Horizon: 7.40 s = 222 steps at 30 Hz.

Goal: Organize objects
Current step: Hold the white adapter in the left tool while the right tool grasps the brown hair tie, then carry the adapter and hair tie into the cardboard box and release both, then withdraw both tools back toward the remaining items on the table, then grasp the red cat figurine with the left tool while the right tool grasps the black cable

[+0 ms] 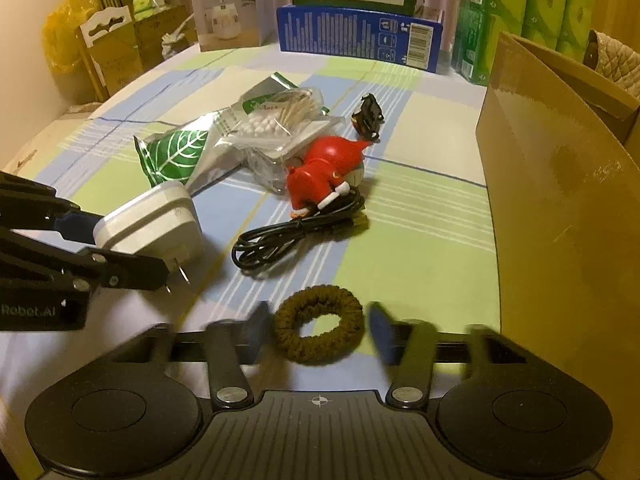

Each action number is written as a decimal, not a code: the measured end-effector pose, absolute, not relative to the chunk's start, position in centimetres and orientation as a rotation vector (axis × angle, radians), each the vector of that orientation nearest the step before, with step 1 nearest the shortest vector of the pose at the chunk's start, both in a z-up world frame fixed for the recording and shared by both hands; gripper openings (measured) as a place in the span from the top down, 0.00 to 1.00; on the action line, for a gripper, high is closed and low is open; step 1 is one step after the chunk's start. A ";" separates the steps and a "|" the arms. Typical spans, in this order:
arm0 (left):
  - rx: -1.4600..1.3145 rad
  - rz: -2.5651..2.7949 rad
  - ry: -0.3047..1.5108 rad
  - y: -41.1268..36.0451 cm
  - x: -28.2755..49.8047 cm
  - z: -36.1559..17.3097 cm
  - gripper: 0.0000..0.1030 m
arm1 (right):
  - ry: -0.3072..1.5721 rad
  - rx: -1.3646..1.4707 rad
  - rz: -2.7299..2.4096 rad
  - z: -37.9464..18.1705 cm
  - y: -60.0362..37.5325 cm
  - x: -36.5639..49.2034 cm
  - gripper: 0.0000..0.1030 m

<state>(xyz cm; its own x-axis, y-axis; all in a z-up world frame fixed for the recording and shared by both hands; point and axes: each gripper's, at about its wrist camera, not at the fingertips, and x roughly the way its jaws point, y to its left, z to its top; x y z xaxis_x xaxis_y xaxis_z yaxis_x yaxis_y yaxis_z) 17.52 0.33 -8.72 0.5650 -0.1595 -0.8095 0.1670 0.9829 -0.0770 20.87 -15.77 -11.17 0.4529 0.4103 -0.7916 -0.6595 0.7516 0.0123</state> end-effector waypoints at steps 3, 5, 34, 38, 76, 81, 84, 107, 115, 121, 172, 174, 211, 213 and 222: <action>-0.010 -0.180 0.950 0.4 17.4 -8.3 0.73 | 0.876 -0.320 0.667 -11.0 -15.8 20.6 0.85; -0.021 -0.175 0.949 0.4 17.3 -8.0 0.75 | 0.871 -0.317 0.666 -10.8 -16.0 20.4 0.85; -0.046 -0.325 0.753 -11.2 14.8 6.4 0.75 | 0.643 -0.123 0.450 6.4 -31.5 18.8 0.86; -0.035 -0.378 0.740 -15.0 15.9 7.3 0.75 | 0.654 -0.108 0.391 6.7 -35.2 20.1 0.86; -0.081 -0.283 0.765 -15.7 18.3 5.3 0.46 | 0.693 0.085 0.382 4.6 -40.7 24.5 0.24; -0.082 -0.265 0.763 -14.9 17.7 5.2 0.42 | 0.678 0.108 0.373 5.3 -41.1 24.2 0.24; -0.088 -0.250 0.766 -14.2 17.3 5.1 0.40 | 0.673 0.112 0.370 5.8 -41.2 23.9 0.24; -0.121 -0.128 0.738 -6.4 11.5 6.4 0.13 | 0.611 0.074 0.507 10.2 -34.2 18.4 0.24; -0.114 -0.039 0.722 -2.1 8.9 6.6 0.04 | 0.609 0.051 0.587 10.3 -29.8 16.2 0.24; -0.098 0.026 0.720 0.7 7.5 6.5 0.01 | 0.616 0.039 0.630 10.0 -27.4 15.1 0.24; -0.064 0.031 0.757 5.4 12.0 2.2 0.01 | 0.818 0.009 0.681 -1.6 -18.8 14.6 0.39; -0.072 0.035 0.758 5.8 13.4 1.2 0.01 | 0.835 0.009 0.682 -2.8 -18.3 15.7 0.41; -0.097 -0.014 0.835 5.5 22.3 -5.9 0.01 | 0.950 -0.002 0.619 -11.0 -14.7 24.7 0.86; -0.096 -0.028 0.844 5.3 22.3 -6.0 0.01 | 0.965 -0.013 0.648 -10.9 -15.1 24.1 0.88; -0.060 -0.166 0.872 2.7 22.0 -6.8 0.04 | 0.965 -0.116 0.684 -10.4 -17.0 20.0 0.90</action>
